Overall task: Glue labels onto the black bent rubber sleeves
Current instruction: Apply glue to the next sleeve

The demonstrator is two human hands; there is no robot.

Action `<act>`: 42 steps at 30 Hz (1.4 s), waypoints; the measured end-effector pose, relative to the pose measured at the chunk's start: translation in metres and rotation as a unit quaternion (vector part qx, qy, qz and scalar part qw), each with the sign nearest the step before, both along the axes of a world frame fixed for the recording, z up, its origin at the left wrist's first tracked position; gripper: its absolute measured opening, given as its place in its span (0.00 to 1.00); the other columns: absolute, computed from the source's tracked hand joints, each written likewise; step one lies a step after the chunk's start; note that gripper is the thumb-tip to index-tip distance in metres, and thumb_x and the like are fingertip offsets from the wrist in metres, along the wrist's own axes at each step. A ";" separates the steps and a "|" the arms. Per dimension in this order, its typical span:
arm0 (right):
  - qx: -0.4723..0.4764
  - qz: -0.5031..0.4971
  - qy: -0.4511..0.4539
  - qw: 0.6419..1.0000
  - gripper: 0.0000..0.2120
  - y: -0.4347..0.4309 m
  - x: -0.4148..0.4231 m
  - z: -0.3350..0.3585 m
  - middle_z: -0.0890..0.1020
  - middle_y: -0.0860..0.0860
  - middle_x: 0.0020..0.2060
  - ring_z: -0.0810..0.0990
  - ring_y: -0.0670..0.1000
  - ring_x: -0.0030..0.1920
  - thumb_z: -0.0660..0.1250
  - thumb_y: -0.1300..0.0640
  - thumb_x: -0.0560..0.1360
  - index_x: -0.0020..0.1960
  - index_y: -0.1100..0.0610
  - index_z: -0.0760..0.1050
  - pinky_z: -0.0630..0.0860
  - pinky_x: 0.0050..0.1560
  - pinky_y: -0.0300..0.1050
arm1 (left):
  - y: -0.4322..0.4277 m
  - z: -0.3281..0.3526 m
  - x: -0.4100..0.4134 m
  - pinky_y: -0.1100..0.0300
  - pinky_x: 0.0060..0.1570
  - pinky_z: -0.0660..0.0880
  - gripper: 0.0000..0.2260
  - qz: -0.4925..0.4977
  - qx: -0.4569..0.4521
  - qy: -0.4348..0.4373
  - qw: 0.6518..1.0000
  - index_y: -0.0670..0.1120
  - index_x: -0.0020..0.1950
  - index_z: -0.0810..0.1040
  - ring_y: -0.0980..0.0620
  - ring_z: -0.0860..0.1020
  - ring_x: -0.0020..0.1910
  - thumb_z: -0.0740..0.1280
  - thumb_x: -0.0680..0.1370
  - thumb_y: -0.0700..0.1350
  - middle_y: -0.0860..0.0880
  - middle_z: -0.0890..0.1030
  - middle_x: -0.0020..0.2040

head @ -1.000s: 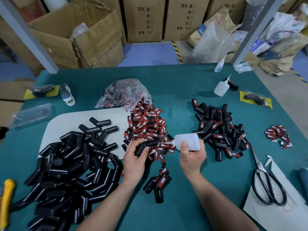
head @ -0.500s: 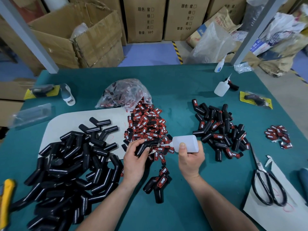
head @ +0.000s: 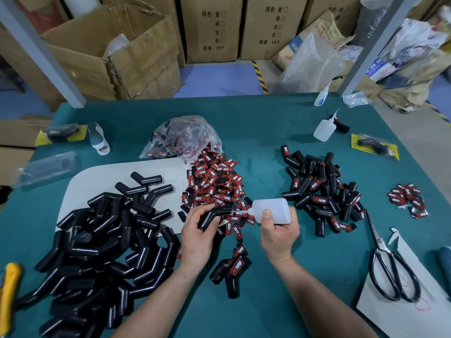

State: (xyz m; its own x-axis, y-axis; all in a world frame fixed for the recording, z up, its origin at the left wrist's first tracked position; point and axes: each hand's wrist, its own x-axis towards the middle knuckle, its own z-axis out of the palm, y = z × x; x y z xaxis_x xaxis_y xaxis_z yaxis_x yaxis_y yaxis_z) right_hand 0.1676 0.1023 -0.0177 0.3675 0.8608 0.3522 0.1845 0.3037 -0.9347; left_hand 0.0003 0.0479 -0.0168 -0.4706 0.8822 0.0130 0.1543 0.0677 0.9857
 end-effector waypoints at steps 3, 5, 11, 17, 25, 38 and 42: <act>-0.001 0.004 -0.018 1.000 0.17 -0.001 -0.001 -0.003 0.70 0.40 0.26 0.72 0.33 0.30 0.69 0.46 0.69 0.37 0.59 0.69 0.66 0.30 0.29 | 0.000 0.000 0.000 0.75 0.60 0.68 0.17 -0.005 -0.003 0.002 1.000 0.58 0.57 0.81 0.65 0.78 0.60 0.74 0.77 0.37 0.60 0.82 0.57; -0.005 0.006 -0.017 1.000 0.20 0.000 -0.002 -0.003 0.71 0.40 0.28 0.72 0.34 0.30 0.69 0.46 0.69 0.36 0.63 0.69 0.67 0.29 0.31 | -0.001 0.000 -0.001 0.74 0.61 0.69 0.16 -0.009 -0.006 0.003 1.000 0.58 0.57 0.81 0.65 0.78 0.60 0.74 0.78 0.37 0.63 0.81 0.57; -0.018 -0.002 0.002 1.000 0.13 -0.001 -0.001 0.000 0.73 0.42 0.29 0.73 0.36 0.30 0.69 0.44 0.69 0.38 0.51 0.68 0.69 0.29 0.43 | -0.001 0.000 -0.001 0.75 0.61 0.68 0.17 -0.010 -0.013 0.011 1.000 0.59 0.57 0.81 0.66 0.77 0.61 0.74 0.78 0.38 0.66 0.79 0.57; -0.015 -0.012 0.012 1.000 0.14 0.000 0.000 0.003 0.73 0.42 0.28 0.74 0.37 0.30 0.69 0.45 0.69 0.38 0.53 0.69 0.69 0.28 0.38 | -0.001 0.000 -0.001 0.76 0.60 0.68 0.18 -0.008 -0.019 -0.004 1.000 0.60 0.56 0.80 0.66 0.77 0.60 0.74 0.77 0.37 0.67 0.80 0.56; -0.023 -0.005 0.010 1.000 0.11 -0.002 -0.002 0.006 0.78 0.41 0.31 0.72 0.37 0.30 0.69 0.44 0.69 0.39 0.45 0.67 0.69 0.30 0.37 | 0.000 0.000 0.000 0.75 0.58 0.69 0.19 0.000 -0.007 -0.020 1.000 0.59 0.55 0.80 0.64 0.79 0.58 0.74 0.77 0.35 0.59 0.82 0.56; -0.109 0.064 0.002 0.992 0.11 0.020 0.003 0.007 0.81 0.38 0.41 0.78 0.40 0.38 0.72 0.48 0.68 0.47 0.36 0.77 0.73 0.40 0.32 | -0.001 -0.005 -0.002 0.68 0.56 0.77 0.14 0.005 -0.038 -0.065 0.997 0.60 0.60 0.80 0.59 0.82 0.58 0.73 0.80 0.42 0.57 0.84 0.59; -0.083 0.063 -0.136 0.985 0.11 0.031 0.011 0.002 0.78 0.41 0.49 0.78 0.48 0.53 0.74 0.58 0.71 0.50 0.45 0.80 0.72 0.55 0.36 | -0.001 -0.007 -0.003 0.68 0.56 0.77 0.14 -0.001 -0.037 -0.066 0.997 0.58 0.62 0.80 0.61 0.82 0.57 0.72 0.80 0.44 0.56 0.84 0.60</act>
State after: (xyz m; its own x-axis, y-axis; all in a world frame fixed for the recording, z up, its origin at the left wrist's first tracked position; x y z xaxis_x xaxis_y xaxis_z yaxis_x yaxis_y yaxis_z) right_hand 0.1788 0.1332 -0.0160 0.1645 0.9476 0.2737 0.4057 0.1880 -0.8945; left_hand -0.0028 0.0466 -0.0243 -0.4618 0.8797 -0.1136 0.0241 0.1405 0.9898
